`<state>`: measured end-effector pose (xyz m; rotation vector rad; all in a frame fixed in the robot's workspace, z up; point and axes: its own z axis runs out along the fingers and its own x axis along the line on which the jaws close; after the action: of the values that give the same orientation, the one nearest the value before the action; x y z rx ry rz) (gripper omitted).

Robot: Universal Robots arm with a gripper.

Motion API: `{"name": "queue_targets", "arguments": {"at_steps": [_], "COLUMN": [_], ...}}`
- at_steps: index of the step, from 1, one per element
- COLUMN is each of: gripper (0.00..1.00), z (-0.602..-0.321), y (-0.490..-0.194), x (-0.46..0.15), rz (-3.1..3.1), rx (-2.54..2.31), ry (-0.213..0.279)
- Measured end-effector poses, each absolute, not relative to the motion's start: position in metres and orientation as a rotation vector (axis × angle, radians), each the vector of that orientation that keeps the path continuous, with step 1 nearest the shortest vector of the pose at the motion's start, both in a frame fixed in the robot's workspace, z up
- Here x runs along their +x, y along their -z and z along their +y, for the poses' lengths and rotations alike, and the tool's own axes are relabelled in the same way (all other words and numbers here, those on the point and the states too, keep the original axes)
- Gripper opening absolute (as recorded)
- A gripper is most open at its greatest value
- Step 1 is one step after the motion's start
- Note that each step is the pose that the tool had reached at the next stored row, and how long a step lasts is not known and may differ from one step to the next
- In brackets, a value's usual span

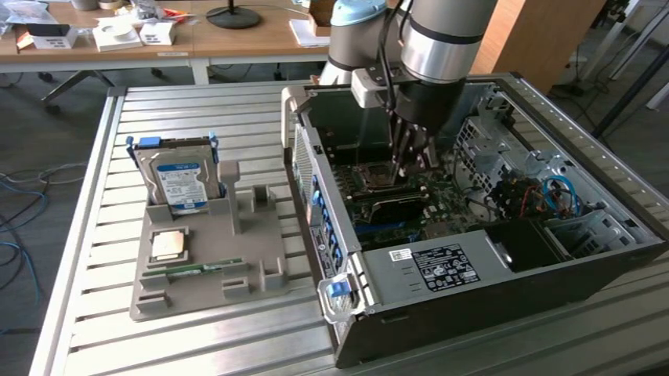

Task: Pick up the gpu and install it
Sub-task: 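Press down on the gpu until it lock into place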

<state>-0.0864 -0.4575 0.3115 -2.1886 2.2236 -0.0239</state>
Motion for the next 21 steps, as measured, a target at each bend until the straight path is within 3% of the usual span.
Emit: {"name": "queue_targets", "arguments": {"at_steps": [21], "gripper": [0.11], "z": [-0.453], "y": [-0.295], "x": [-0.091], "rz": [2.223], "rx": [-2.188], "ry": [0.025]}}
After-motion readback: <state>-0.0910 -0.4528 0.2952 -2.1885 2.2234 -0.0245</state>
